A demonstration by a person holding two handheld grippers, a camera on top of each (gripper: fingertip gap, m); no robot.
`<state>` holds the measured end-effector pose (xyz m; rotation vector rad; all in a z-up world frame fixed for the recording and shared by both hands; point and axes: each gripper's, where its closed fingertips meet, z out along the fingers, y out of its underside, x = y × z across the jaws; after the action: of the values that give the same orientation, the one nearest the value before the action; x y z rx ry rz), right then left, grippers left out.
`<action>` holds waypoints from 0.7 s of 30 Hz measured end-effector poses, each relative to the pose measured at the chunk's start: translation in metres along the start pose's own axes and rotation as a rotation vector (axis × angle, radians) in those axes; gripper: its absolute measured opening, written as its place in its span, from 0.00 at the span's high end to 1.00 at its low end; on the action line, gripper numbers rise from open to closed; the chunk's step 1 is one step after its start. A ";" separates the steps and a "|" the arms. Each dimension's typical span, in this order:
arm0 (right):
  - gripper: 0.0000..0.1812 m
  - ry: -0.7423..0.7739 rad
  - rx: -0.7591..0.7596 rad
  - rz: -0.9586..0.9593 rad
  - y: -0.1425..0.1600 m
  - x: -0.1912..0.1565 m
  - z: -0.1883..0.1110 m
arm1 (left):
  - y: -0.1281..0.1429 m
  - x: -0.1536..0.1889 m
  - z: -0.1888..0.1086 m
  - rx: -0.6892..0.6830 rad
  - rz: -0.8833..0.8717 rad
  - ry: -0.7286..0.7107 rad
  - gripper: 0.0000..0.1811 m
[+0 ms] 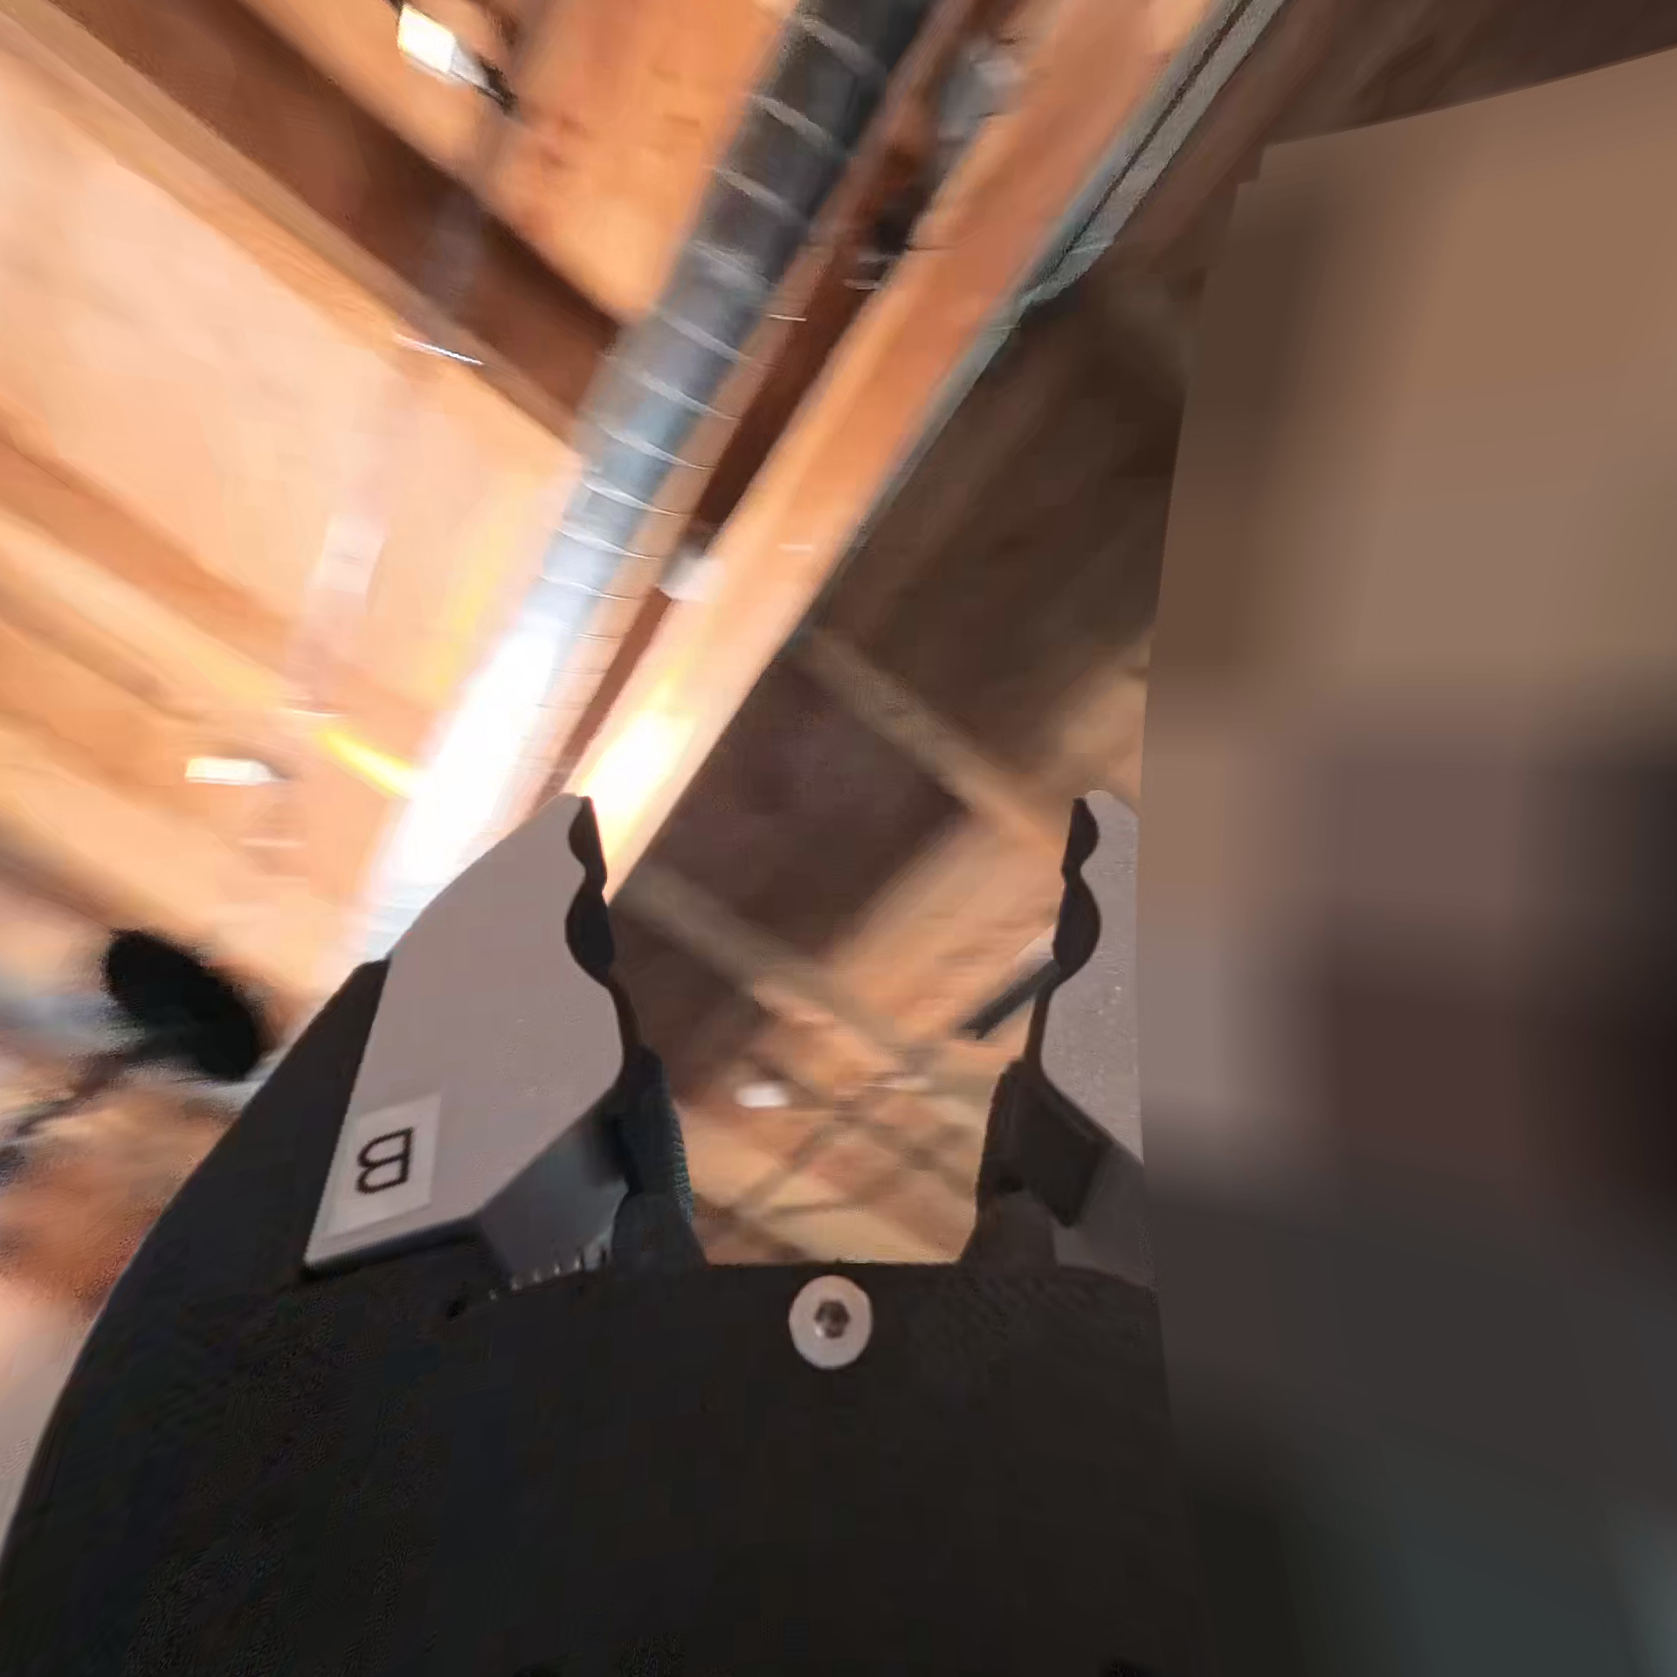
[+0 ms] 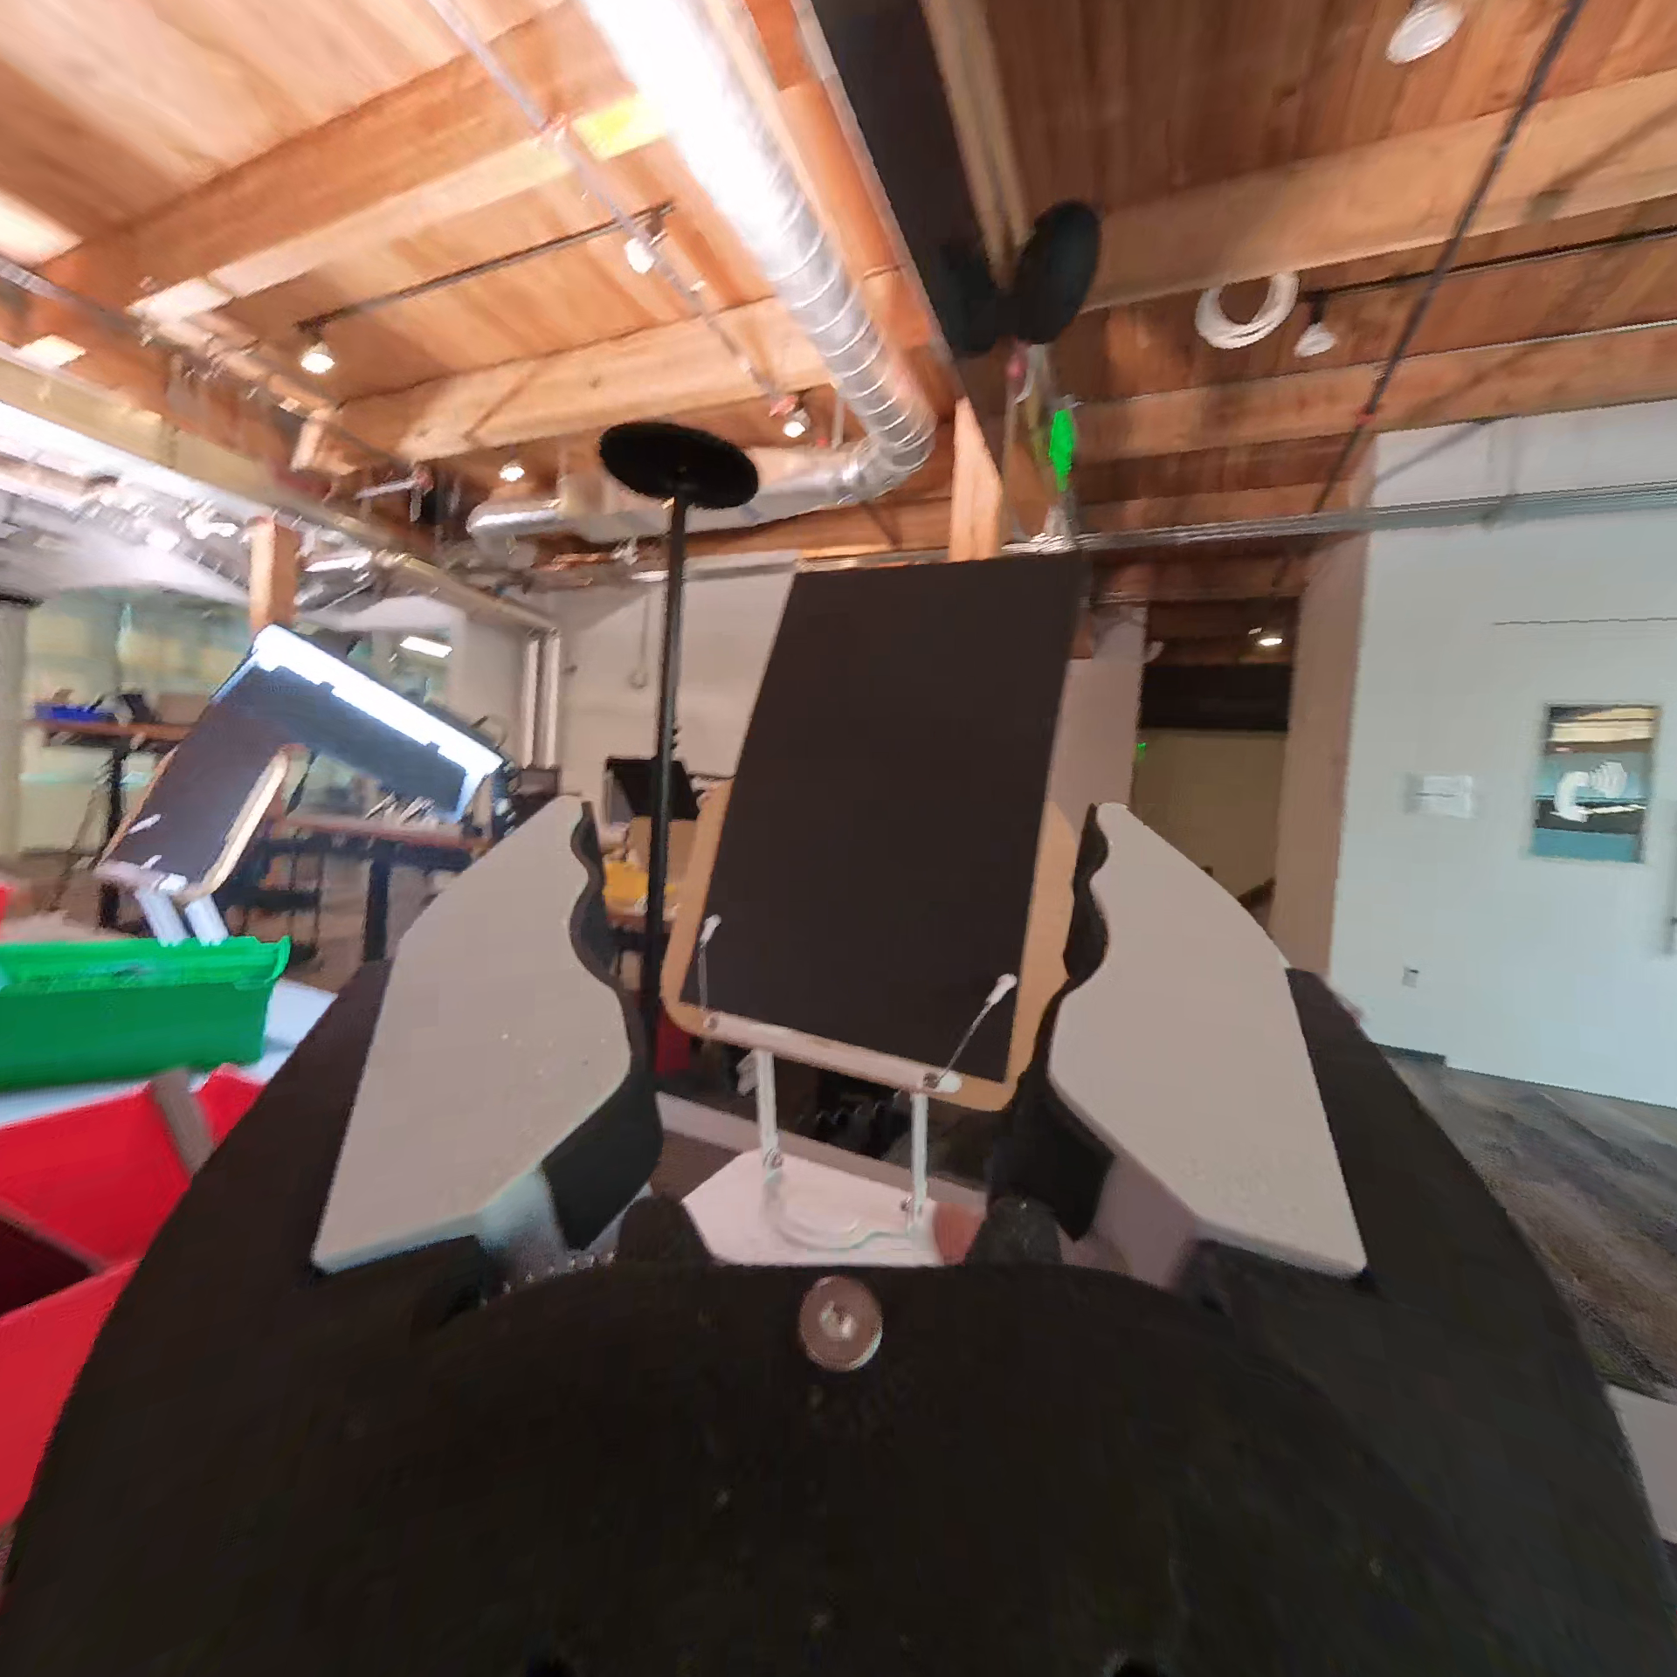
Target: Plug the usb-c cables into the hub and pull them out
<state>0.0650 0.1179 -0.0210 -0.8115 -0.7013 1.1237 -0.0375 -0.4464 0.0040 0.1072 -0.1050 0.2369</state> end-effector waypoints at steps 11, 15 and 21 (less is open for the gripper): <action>0.23 0.036 0.035 -0.148 0.030 -0.019 -0.020 | -0.012 -0.078 -0.015 -0.174 0.205 -0.173 0.54; 0.24 0.305 0.113 -0.088 0.013 0.046 -0.082 | -0.004 -0.078 -0.013 -0.227 0.273 -0.172 0.53; 0.72 0.132 -0.623 -0.248 0.097 0.048 -0.152 | 0.025 -0.062 -0.007 -0.299 0.274 -0.104 0.54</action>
<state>0.1562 0.1541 -0.1798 -1.2698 -1.0290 0.6170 -0.1032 -0.4354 -0.0078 -0.1939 -0.2574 0.4861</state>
